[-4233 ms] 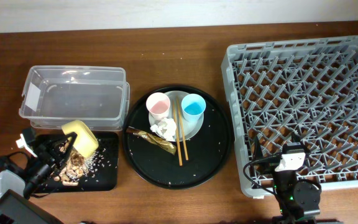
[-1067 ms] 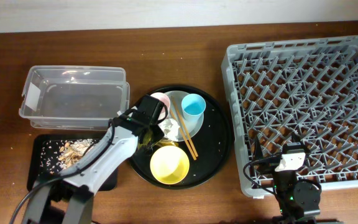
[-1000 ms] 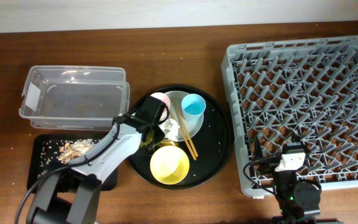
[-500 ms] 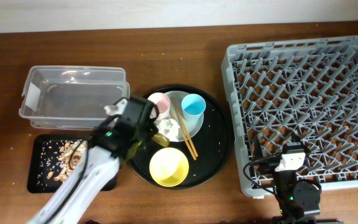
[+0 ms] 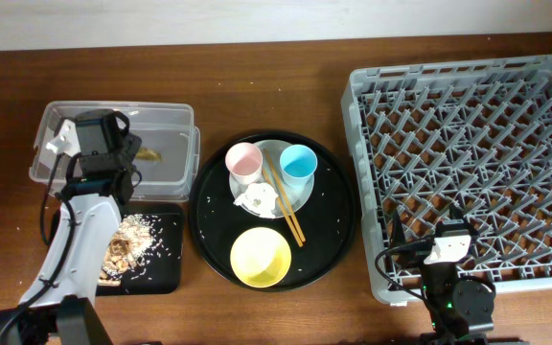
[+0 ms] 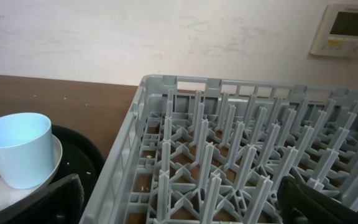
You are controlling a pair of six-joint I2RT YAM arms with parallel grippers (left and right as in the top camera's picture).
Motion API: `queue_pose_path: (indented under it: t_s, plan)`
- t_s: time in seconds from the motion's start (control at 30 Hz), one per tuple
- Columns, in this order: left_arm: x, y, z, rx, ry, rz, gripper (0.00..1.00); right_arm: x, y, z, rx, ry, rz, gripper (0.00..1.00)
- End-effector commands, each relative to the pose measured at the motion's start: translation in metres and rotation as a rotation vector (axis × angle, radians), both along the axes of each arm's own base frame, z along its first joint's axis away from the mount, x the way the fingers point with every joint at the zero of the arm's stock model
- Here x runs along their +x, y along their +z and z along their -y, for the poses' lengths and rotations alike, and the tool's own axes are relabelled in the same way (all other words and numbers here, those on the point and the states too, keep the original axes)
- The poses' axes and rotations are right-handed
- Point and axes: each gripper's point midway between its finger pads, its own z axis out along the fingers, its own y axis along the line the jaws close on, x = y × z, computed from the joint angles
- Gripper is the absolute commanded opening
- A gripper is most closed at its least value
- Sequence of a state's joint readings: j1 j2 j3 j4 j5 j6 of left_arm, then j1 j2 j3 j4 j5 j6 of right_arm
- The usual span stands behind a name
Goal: Sort waste into correct bins and load items into the dishwasher rack
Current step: 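Grasp the brown wrapper with the left gripper and drop it in the clear bin, then reach the left gripper to the white tissue on the plate and grasp it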
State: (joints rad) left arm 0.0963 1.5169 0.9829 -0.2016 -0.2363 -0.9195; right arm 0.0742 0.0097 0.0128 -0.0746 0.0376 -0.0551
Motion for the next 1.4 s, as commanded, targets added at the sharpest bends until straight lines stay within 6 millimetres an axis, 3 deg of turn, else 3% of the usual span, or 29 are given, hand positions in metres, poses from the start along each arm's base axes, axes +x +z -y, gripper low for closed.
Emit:
queue_pose_path:
  t_s: [0.0, 0.07, 0.1, 0.13, 0.23, 0.27, 0.4, 0.47, 0.6, 0.7, 0.83, 0.93, 1.1, 1.37]
  plan:
    - [0.009, 0.024, 0.0, 0.192, -0.184, 0.007, 0.79, 0.0, -0.003, 0.003, 0.003, -0.017, -0.003, 0.98]
    - [0.008, 0.043, 0.017, 0.266, -0.351, 0.027, 0.76, 0.0, -0.003, 0.003, 0.003, -0.017, -0.003, 0.98]
    - [-0.004, 0.054, 0.055, 0.254, -0.607, 0.049, 0.67, 0.0, -0.003, 0.003, 0.003, -0.017, -0.003, 0.98]
    - [-0.029, 0.062, 0.097, 0.138, -0.796, 0.077, 0.54, 0.0, -0.003, 0.003, 0.003, -0.017, -0.003, 0.98]
    - [-0.097, 0.056, 0.171, 0.071, -1.047, -0.049, 0.54, 0.0, -0.003, 0.003, 0.003, -0.017, -0.003, 0.98]
    - [-0.115, 0.047, 0.197, 0.06, -1.138, -0.101, 0.6, 0.0, -0.003, 0.003, 0.003, -0.017, -0.003, 0.98]
    - [-0.15, 0.027, 0.253, 0.143, -1.322, -0.196, 0.6, 0.0, -0.003, 0.003, 0.003, -0.017, -0.003, 0.98]
    - [-0.159, 0.017, 0.269, 0.176, -1.375, -0.233, 0.6, 0.0, -0.003, 0.003, 0.003, -0.017, -0.003, 0.98]
    - [-0.167, -0.011, 0.284, 0.155, -1.415, -0.334, 0.6, 0.0, -0.003, 0.003, 0.003, -0.017, -0.003, 0.98]
    - [-0.163, -0.033, 0.281, 0.175, -1.396, -0.409, 0.6, 0.0, -0.003, 0.003, 0.003, -0.017, -0.003, 0.98]
    - [-0.153, -0.045, 0.273, 0.234, -1.354, -0.445, 0.65, 0.0, -0.003, 0.003, 0.003, -0.017, -0.003, 0.98]
    - [-0.136, -0.059, 0.256, 0.349, -1.27, -0.488, 0.67, 0.0, -0.003, 0.003, 0.003, -0.017, -0.003, 0.98]
    - [-0.106, -0.096, 0.271, 0.376, -1.263, -0.471, 0.72, 0.0, -0.003, 0.003, 0.003, -0.017, -0.003, 0.98]
    - [-0.099, -0.107, 0.271, 0.399, -1.247, -0.471, 0.7, 0.0, -0.003, 0.003, 0.003, -0.017, -0.003, 0.98]
